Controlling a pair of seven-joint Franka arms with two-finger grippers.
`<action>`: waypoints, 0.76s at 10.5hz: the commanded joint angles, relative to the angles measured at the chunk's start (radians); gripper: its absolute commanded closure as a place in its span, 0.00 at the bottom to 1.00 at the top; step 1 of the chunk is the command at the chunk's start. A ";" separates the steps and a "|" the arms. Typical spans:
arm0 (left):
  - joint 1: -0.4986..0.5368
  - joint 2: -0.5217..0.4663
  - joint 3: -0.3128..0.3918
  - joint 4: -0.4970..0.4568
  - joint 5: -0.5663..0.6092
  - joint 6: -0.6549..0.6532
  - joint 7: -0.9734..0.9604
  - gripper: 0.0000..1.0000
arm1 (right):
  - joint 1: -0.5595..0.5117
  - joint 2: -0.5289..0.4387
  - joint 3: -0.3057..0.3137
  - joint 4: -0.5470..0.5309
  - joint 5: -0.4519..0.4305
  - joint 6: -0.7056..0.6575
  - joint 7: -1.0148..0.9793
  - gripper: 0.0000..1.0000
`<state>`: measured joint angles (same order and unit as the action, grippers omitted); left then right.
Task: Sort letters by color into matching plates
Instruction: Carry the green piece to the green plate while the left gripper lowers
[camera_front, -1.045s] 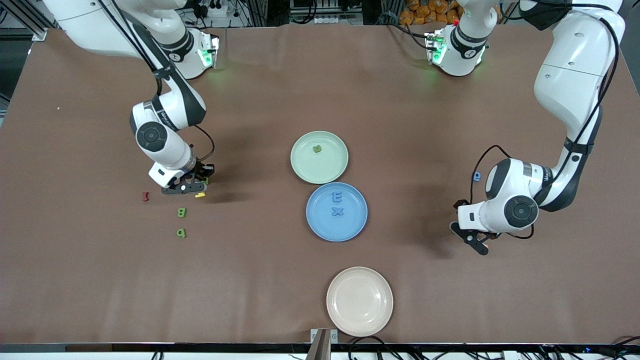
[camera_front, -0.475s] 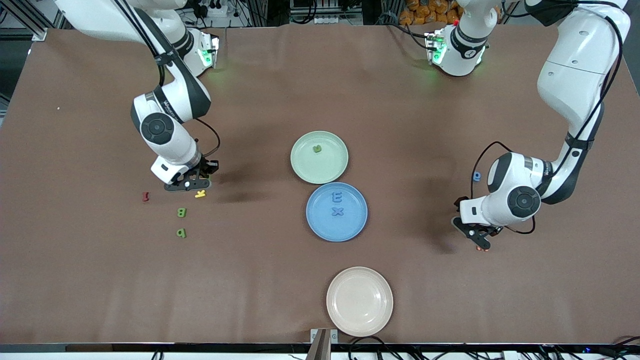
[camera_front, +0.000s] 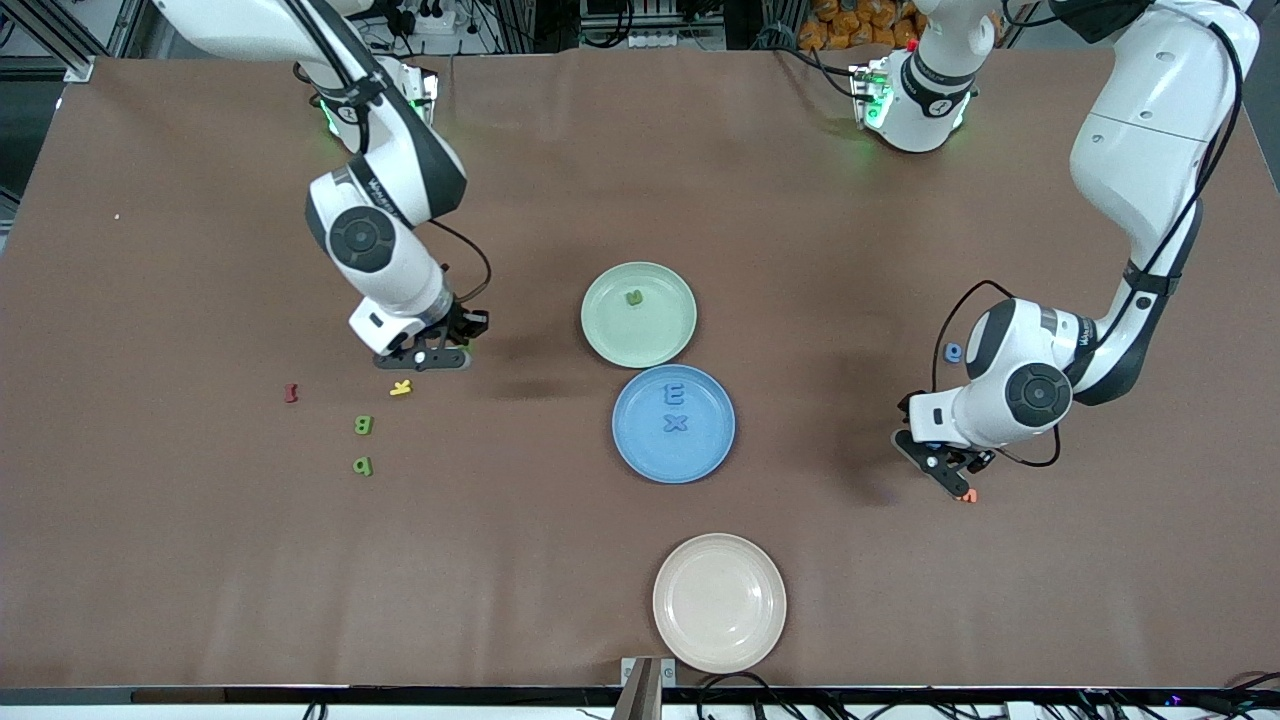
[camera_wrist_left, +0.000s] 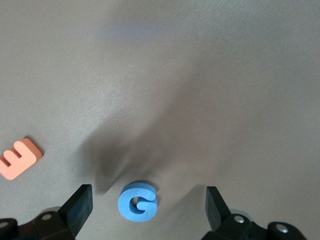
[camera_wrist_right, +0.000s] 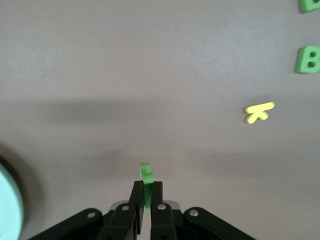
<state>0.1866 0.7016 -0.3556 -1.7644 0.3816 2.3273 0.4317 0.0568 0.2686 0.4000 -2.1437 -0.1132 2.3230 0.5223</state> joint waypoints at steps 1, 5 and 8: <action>0.017 -0.048 -0.009 -0.078 0.028 0.067 0.024 0.00 | 0.086 0.030 0.002 0.031 0.017 0.004 0.140 1.00; 0.034 -0.042 -0.009 -0.082 0.030 0.080 0.044 0.00 | 0.216 0.142 0.002 0.177 0.017 0.009 0.375 1.00; 0.036 -0.034 -0.008 -0.082 0.030 0.093 0.044 0.00 | 0.276 0.199 0.002 0.196 0.015 0.091 0.473 1.00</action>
<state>0.2102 0.6835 -0.3577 -1.8191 0.3825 2.3945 0.4692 0.3007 0.4113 0.4028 -1.9829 -0.1028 2.3699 0.9251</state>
